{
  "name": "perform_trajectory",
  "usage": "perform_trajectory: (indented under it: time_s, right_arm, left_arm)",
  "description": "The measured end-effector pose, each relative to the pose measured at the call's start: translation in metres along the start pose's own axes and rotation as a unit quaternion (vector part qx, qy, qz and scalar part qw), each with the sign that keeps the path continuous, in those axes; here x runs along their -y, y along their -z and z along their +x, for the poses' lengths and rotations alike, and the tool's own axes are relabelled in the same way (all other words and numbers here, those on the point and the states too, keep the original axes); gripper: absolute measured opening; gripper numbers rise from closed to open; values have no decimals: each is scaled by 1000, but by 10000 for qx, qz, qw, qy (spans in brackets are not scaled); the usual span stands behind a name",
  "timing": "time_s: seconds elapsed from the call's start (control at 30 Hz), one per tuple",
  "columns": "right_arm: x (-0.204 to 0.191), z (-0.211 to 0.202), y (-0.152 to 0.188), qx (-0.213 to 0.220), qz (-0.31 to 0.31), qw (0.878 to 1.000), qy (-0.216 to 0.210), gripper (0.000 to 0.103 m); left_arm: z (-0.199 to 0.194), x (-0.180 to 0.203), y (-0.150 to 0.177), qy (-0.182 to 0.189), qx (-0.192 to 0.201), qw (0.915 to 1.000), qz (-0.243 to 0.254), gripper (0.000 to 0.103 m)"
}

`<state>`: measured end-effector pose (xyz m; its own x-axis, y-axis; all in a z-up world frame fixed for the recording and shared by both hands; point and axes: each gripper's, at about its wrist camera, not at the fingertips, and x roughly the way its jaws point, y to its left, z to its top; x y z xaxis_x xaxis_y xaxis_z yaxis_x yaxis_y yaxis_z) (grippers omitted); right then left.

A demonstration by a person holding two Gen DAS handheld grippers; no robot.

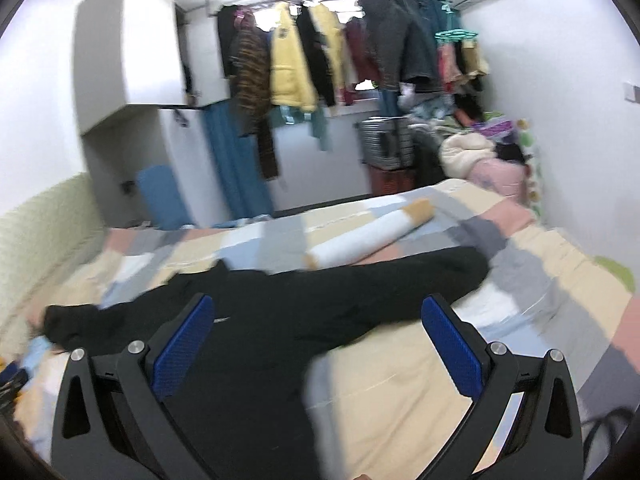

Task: Fold large clothes
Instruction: 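Grasp the jacket sleeve cuff with the right gripper and lift it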

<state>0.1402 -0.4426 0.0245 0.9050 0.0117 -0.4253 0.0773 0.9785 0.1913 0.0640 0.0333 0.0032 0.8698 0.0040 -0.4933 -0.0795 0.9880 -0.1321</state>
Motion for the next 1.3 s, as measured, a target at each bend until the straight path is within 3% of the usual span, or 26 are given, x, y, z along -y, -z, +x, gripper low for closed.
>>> perform_trajectory:
  time_s: [0.27, 0.5, 0.7, 0.8, 1.0, 1.13, 1.27, 1.3]
  right_arm:
    - [85, 108, -9, -420, 564, 9963, 494, 103]
    - [162, 202, 11, -1045, 1638, 9782, 734, 103]
    - [211, 262, 30, -992, 2390, 9607, 999, 103]
    - [233, 283, 44, -817, 2771, 9508, 1122, 95]
    - [245, 312, 66, -478, 3009, 9492, 781, 95]
    - [244, 328, 60, -382, 2976, 9531, 387, 69]
    - [238, 331, 50, -316, 2797, 9592, 282, 31]
    - [236, 329, 49, -281, 2762, 9603, 285, 27]
  left_arm:
    - [38, -7, 8, -174, -211, 9996, -42, 102]
    - [64, -8, 9, -367, -263, 9989, -96, 102]
    - [102, -7, 17, -508, -527, 9973, -99, 102]
    - [118, -6, 22, -563, -641, 9963, -77, 102]
    - [148, -3, 30, -687, -830, 9942, -33, 102]
    - [162, -2, 35, -739, -933, 9929, -10, 102]
    - [169, 1, 41, -804, -1075, 9909, 71, 102]
    - [168, 2, 41, -830, -1080, 9906, 98, 102]
